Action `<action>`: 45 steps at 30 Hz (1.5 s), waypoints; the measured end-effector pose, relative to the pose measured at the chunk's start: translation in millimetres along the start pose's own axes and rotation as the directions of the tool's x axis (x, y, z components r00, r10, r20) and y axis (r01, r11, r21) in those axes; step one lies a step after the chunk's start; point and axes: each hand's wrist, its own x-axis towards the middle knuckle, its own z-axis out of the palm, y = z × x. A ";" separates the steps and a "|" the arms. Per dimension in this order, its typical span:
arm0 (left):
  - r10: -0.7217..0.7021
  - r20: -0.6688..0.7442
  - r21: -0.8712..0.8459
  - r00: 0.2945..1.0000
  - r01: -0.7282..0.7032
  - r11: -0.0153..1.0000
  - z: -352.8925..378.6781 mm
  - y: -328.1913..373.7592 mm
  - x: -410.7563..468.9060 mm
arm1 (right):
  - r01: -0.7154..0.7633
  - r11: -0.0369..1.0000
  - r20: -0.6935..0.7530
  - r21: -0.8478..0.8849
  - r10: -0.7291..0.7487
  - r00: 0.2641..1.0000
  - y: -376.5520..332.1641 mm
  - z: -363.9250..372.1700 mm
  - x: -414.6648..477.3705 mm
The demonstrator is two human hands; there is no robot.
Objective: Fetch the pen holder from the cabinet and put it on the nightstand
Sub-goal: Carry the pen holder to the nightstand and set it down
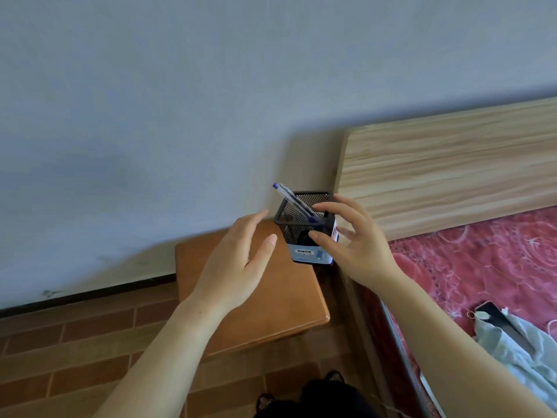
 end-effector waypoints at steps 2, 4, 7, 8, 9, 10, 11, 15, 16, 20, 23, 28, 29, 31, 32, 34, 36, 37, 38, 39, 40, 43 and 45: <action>-0.017 -0.005 0.019 1.000 0.017 1.000 14.9 -21.8 18.0 | -0.004 1.000 0.008 -0.022 0.004 1.000 24.3 12.7 15.0; -0.040 -0.012 0.028 0.999 0.040 0.999 36.9 -49.0 37.0 | 0.006 1.000 0.023 -0.030 -0.005 1.000 58.4 30.3 30.7; -0.059 -0.032 -0.015 0.998 0.058 0.998 71.3 -90.1 62.3 | 0.022 1.000 0.053 -0.021 -0.021 0.998 112.4 60.1 50.8; -0.061 -0.039 -0.035 0.997 0.060 0.998 83.1 -103.6 68.9 | 0.031 0.999 0.060 -0.025 -0.029 0.998 130.7 70.2 56.0; -0.062 -0.043 -0.047 0.997 0.060 0.997 94.2 -116.6 74.8 | 0.037 0.999 0.065 -0.029 -0.036 0.997 147.8 79.7 60.7; -0.060 -0.044 -0.050 0.997 0.058 0.997 104.9 -129.4 80.3 | 0.043 0.999 0.069 -0.026 -0.041 0.997 164.4 89.1 65.1; -0.057 -0.044 -0.046 0.997 0.055 0.997 115.6 -141.9 85.5 | 0.047 0.999 0.076 -0.024 -0.045 0.996 180.1 98.2 68.7; -0.074 -0.040 -0.103 0.996 0.069 0.992 156.9 -188.6 97.6 | 0.058 0.997 0.088 -0.045 -0.054 0.995 238.1 131.2 75.8; -0.080 -0.038 -0.117 0.996 0.075 0.990 167.2 -199.8 98.8 | 0.057 0.997 0.089 -0.045 -0.053 0.995 251.7 138.4 76.3; -0.074 -0.060 -0.108 0.995 0.067 0.992 203.4 -241.5 105.6 | 0.077 0.997 0.064 -0.008 -0.076 0.995 296.8 162.0 80.0; -0.061 -0.089 -0.093 0.994 0.052 0.994 224.3 -268.3 115.0 | 0.121 0.992 0.039 0.020 -0.122 0.992 323.0 176.2 84.2; -0.008 -0.170 -0.109 0.985 -0.011 0.994 250.7 -298.3 130.3 | 0.243 0.969 0.005 0.055 -0.243 0.970 359.5 197.7 93.2; 0.011 -0.186 -0.108 0.982 -0.032 0.994 254.6 -302.2 132.7 | 0.265 0.963 0.001 0.052 -0.265 0.964 364.7 200.9 94.8; 0.048 -0.212 -0.109 0.976 -0.073 0.991 260.5 -307.7 136.4 | 0.304 0.951 -0.012 0.056 -0.304 0.953 372.5 205.1 97.1; 0.063 -0.225 -0.106 0.972 -0.089 0.990 263.0 -309.3 137.6 | 0.325 0.944 -0.019 0.060 -0.324 0.946 375.8 206.3 98.2; 0.083 -0.251 -0.093 0.964 -0.110 0.990 267.4 -310.5 137.8 | 0.356 0.932 -0.020 0.069 -0.355 0.935 381.7 207.8 99.1; 0.097 -0.271 -0.085 0.958 -0.124 0.989 270.9 -311.0 136.7 | 0.365 0.928 -0.018 0.067 -0.365 0.931 386.8 208.3 100.3; 0.098 -0.277 -0.090 0.956 -0.128 0.988 272.3 -310.8 136.3 | 0.359 0.931 -0.022 0.063 -0.358 0.933 388.5 208.3 100.3; 0.093 -0.281 -0.096 0.955 -0.124 0.988 273.4 -310.4 135.9 | 0.350 0.935 -0.033 0.057 -0.349 0.937 389.3 208.1 100.1; 0.082 -0.281 -0.104 0.956 -0.116 0.988 274.3 -309.6 135.8 | 0.342 0.938 -0.048 0.047 -0.340 0.939 389.4 207.9 99.9; 0.070 -0.278 -0.121 0.958 -0.107 0.987 275.4 -308.5 135.8 | 0.339 0.940 -0.066 0.032 -0.336 0.939 389.2 207.4 99.7; 0.037 -0.275 -0.194 0.961 -0.093 0.976 278.9 -304.7 136.2 | 0.352 0.936 -0.126 -0.002 -0.349 0.929 387.9 205.6 99.8; 0.030 -0.276 -0.194 0.961 -0.086 0.977 281.0 -304.6 136.9 | 0.343 0.939 -0.179 0.013 -0.336 0.925 387.3 204.3 100.1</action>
